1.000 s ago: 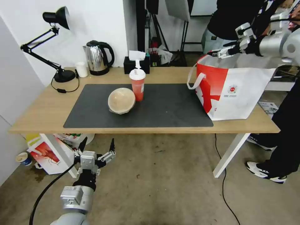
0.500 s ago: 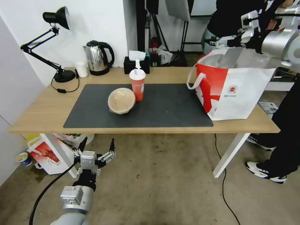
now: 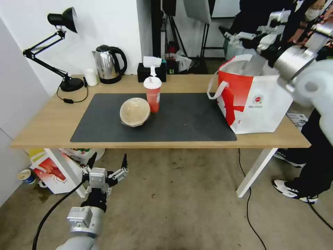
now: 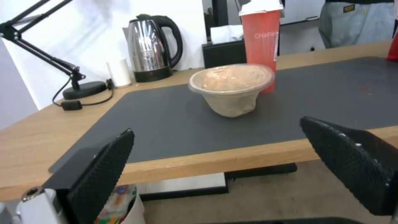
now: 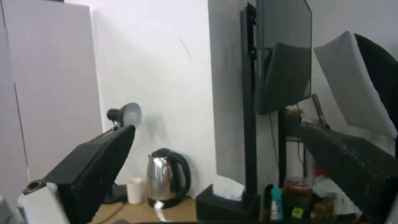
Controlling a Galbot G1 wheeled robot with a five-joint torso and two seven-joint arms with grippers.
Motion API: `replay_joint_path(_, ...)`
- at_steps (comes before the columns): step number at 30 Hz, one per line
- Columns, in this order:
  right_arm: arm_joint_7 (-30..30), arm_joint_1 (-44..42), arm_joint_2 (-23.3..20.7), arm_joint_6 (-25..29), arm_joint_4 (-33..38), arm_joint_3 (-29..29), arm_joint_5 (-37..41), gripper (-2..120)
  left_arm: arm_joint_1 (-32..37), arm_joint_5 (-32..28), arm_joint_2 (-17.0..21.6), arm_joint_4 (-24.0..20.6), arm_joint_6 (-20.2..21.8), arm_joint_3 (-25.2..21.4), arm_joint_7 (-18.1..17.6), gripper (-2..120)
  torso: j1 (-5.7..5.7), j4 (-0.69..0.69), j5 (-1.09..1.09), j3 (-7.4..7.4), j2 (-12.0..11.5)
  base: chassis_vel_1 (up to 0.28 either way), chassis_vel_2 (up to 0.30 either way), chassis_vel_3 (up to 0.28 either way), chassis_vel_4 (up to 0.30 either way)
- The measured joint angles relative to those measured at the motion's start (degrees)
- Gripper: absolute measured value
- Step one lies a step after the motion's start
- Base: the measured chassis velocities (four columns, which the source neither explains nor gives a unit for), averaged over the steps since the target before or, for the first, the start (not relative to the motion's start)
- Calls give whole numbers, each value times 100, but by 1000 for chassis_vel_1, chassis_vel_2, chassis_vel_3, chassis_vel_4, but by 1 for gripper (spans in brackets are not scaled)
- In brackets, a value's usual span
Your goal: Pick up the trash from the table and place it into the takeout bag.
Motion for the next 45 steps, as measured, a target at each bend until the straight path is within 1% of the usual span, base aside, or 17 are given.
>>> replay_joint_path(4,149,-419,143,152,341,149,-148,100,0,0,0,0,0,0,0,100,-1,-1,-2,-1,0,0,0,0,0)
replay_joint_path(7,258,-725,256,268,553,221,-304,100,0,0,0,0,0,0,0,100,0,-1,3,0,0,0,0,0,0)
replay_joint_path(11,359,-1330,427,364,961,437,-527,100,0,0,0,0,0,0,0,100,-1,-1,1,0,0,0,0,0,0)
replay_joint_path(12,359,-1330,427,364,961,437,-527,100,0,0,0,0,0,0,0,100,-1,-1,1,0,0,0,0,0,0)
replay_joint_path(15,357,-1844,553,453,1225,594,-780,100,0,0,-1,0,0,0,0,100,0,-1,1,0,0,0,0,0,0)
replay_joint_path(16,357,-1844,553,453,1225,594,-780,100,0,0,-1,0,0,0,0,100,0,-1,1,0,0,0,0,0,0)
replay_joint_path(20,347,-2403,882,596,1450,713,-1153,100,0,0,-1,0,0,0,0,100,-1,0,0,-1,0,0,0,0,0)
replay_joint_path(22,346,-2451,916,609,1465,716,-1201,100,0,0,0,0,0,0,0,100,-1,0,0,-1,0,0,0,0,0)
replay_joint_path(25,344,-2852,1202,804,1544,723,-1725,100,0,0,0,0,0,0,0,100,-1,-1,0,-1,0,0,0,0,0)
replay_joint_path(26,344,-2852,1202,804,1544,723,-1725,100,0,0,0,0,0,0,0,100,-1,-1,0,-1,0,0,0,0,0)
replay_joint_path(30,373,-3236,1616,906,1686,789,-2229,100,0,0,0,0,0,0,0,100,-1,-1,0,0,0,0,0,0,0)
replay_joint_path(31,373,-3236,1616,906,1686,789,-2229,100,0,0,0,0,0,0,0,100,-1,-1,0,0,0,0,0,0,0)
replay_joint_path(35,366,-3722,2129,1080,1817,835,-2921,100,0,0,0,0,0,1,0,100,-1,-1,0,-1,0,0,0,0,0)
replay_joint_path(36,366,-3722,2129,1080,1817,835,-2921,100,0,0,0,0,0,1,0,100,-1,-1,0,-1,0,0,0,0,0)
replay_joint_path(39,387,-4055,2377,1283,1949,940,-3425,100,0,0,0,0,0,0,0,100,-1,0,0,-1,0,0,0,0,0)
replay_joint_path(40,387,-4055,2377,1283,1949,940,-3425,100,0,0,0,0,0,0,0,100,-1,0,0,-1,0,0,0,0,0)
replay_joint_path(45,443,-4665,2682,1660,2106,998,-4148,100,0,0,0,0,0,1,0,100,0,0,0,-1,0,0,0,0,0)
